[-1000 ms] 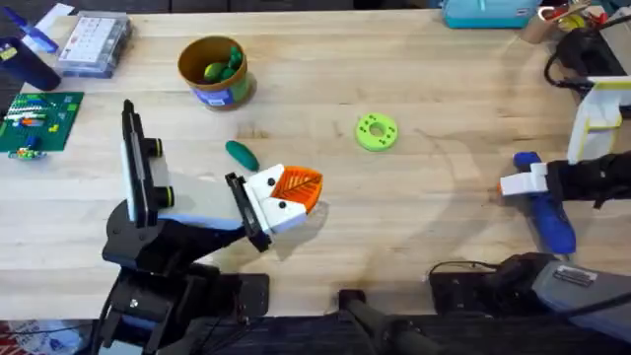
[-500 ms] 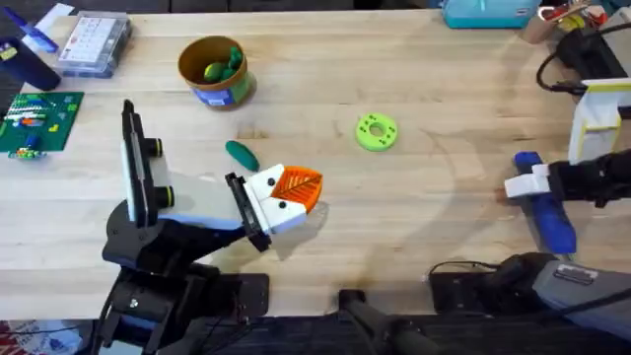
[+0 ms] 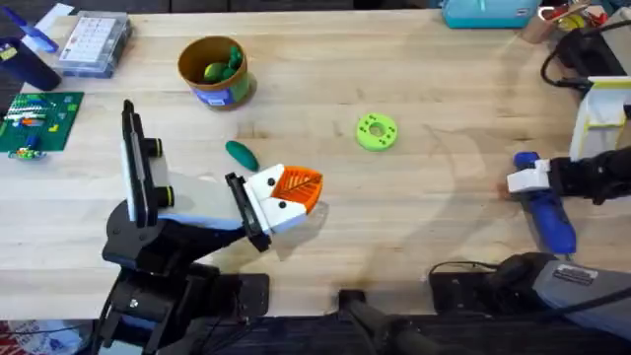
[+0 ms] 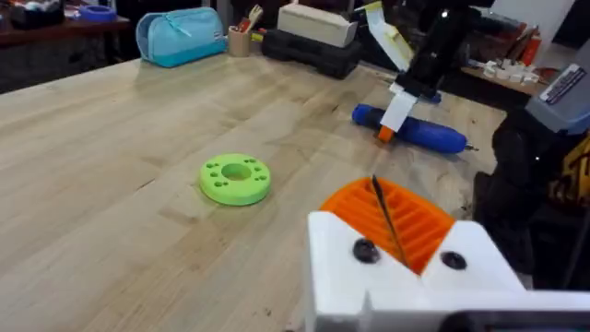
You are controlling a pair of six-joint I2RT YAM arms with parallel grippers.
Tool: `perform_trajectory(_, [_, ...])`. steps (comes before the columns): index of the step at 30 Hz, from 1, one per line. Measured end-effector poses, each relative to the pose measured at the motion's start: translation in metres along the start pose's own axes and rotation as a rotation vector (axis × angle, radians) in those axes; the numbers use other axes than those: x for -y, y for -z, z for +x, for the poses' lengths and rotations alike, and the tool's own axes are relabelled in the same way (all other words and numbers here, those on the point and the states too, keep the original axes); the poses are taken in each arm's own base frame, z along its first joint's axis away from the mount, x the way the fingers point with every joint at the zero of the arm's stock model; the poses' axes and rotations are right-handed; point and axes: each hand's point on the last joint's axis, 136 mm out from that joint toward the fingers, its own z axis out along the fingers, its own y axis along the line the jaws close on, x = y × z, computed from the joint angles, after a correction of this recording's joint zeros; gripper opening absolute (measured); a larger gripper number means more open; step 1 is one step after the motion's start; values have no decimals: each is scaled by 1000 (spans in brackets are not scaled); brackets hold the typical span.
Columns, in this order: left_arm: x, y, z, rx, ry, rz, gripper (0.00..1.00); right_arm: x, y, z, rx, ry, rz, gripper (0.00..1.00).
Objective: Pick up the gripper from the table and insert it into the empty holder that is missing its gripper. Then pick up a screw, insert it into the mounting hole, and use the screwdriver to tighten it. Finally, clean up the table by picking up the vegetable and placing it into the bucket.
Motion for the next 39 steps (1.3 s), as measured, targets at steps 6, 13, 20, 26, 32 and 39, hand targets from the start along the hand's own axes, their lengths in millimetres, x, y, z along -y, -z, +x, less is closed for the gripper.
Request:
perform_trajectory(6, [0, 0, 0, 0, 0, 0, 13, -2, -1, -4, -4, 28, 5, 612])
perform_trajectory(13, [0, 0, 0, 0, 1, 0, 13, 4, -3, -7, -8, 31, 33, 296])
perform_trajectory(20, [0, 0, 0, 0, 1, 0, 13, 8, -4, -8, -9, 31, 47, 28])
perform_trajectory(26, [0, 0, 0, 0, 1, 0, 13, 8, -3, -7, -7, 30, 48, 28])
perform_trajectory(32, [0, 0, 0, 0, 1, 0, 15, 7, 1, -7, 4, -36, 55, 28])
perform_trajectory(39, [0, 0, 0, 0, 1, 0, 13, 13, 25, -20, 100, -204, 100, 28])
